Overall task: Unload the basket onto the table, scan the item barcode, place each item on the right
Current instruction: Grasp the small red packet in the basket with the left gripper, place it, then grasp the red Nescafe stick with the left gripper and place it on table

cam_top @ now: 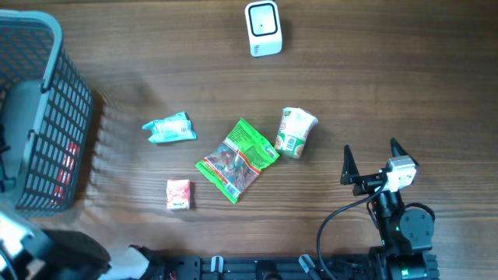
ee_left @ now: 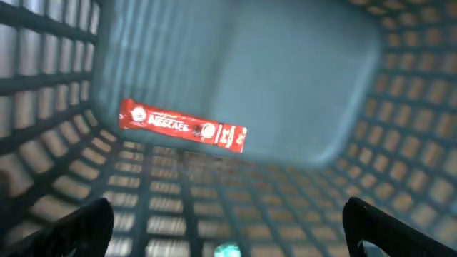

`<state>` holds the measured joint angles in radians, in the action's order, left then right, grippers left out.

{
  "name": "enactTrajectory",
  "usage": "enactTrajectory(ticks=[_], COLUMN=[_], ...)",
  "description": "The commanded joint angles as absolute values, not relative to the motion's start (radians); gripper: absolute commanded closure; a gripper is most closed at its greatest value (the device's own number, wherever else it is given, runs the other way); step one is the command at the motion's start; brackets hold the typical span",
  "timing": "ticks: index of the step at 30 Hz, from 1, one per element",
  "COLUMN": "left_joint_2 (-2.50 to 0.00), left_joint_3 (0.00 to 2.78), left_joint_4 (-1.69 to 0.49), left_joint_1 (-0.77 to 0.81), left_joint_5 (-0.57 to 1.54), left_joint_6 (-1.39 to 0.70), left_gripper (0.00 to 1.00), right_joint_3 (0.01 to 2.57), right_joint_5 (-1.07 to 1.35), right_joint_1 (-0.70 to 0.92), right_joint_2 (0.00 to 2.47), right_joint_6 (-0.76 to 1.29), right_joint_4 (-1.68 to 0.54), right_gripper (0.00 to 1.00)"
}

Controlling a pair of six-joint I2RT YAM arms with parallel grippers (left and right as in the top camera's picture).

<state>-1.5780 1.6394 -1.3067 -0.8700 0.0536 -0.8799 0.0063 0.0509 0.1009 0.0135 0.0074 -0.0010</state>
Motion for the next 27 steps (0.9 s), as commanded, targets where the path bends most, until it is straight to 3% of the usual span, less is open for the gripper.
enactTrajectory(ticks=[1, 16, 27], left_joint_2=[-1.684, -1.997, -1.997], left_joint_3=[1.613, 1.551, 1.301], left_joint_4=[-1.264, -1.227, -0.965], left_joint_1=[-0.873, -0.873, -0.873], left_joint_5=[0.055, 0.032, 0.035], left_joint_6=[-0.975, -0.974, -0.977], left_gripper=[0.0, 0.0, 0.02], right_joint_3=[0.005, 0.005, 0.005], right_joint_5=[0.045, 0.045, 0.045], right_joint_1=[0.099, 0.099, 0.099], right_joint_2=[0.007, 0.007, 0.007], right_joint_6=[0.019, 0.019, 0.019], right_joint_4=[0.002, 0.002, 0.002], right_gripper=[0.0, 0.0, 0.0])
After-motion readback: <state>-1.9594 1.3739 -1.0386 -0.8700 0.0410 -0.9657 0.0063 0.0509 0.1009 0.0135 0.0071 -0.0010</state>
